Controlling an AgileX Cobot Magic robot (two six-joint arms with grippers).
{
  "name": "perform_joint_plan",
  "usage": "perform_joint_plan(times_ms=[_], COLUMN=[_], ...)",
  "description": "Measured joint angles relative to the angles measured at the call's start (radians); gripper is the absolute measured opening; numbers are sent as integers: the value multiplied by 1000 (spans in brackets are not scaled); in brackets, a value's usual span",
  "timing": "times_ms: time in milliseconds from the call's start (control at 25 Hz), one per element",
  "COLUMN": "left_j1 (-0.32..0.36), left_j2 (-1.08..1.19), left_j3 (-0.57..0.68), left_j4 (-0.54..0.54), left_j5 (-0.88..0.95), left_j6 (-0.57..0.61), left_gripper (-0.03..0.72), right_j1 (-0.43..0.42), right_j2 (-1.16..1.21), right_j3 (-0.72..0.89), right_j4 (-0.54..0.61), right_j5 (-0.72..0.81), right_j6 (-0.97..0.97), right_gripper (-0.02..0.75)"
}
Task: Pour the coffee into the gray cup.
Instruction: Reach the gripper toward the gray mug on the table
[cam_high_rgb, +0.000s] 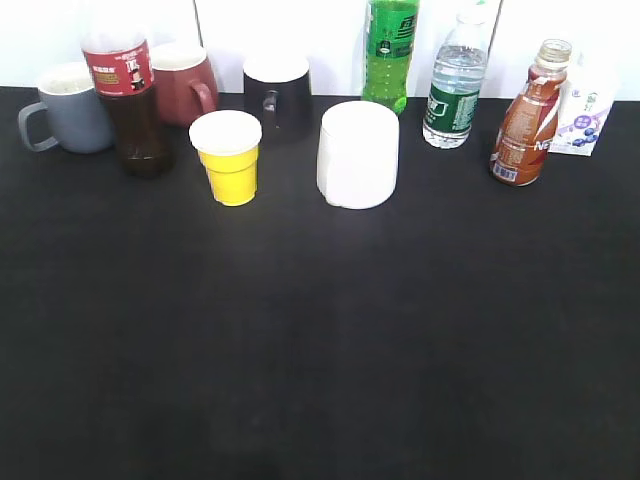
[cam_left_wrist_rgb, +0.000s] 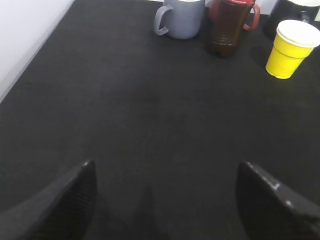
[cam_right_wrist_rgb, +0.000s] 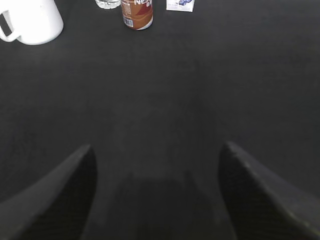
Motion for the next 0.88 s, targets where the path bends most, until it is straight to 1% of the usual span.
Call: perform_joint_plan(times_ms=[320,360,440,480,640,720,800,840,880], left_j1=[0,0,0,0,0,0,0,0,0], left_j2=[0,0,0,0,0,0,0,0,9], left_j3=[0,0,0,0,-8,-17,-17,-15,-9], left_j4=[-1,-1,-1,-1,-3,-3,7,11,16], left_j5=[0,0,0,0,-22,-128,-367,-410,-495], left_j6=[0,0,0,0,0,0,0,0,0], left_gripper=[655,627,534,504,486,486,482,481,482], right_j1=[0,0,0,0,0,0,0,0,0], right_j2=[0,0,0,0,0,0,0,0,0], right_j3=[0,0,0,0,0,0,0,0,0], right_j4=[0,0,0,0,0,0,0,0,0], right_j5=[0,0,0,0,0,0,0,0,0], right_j6=[0,0,0,0,0,0,0,0,0], right_gripper=[590,590,590,590,589,589,590,590,590])
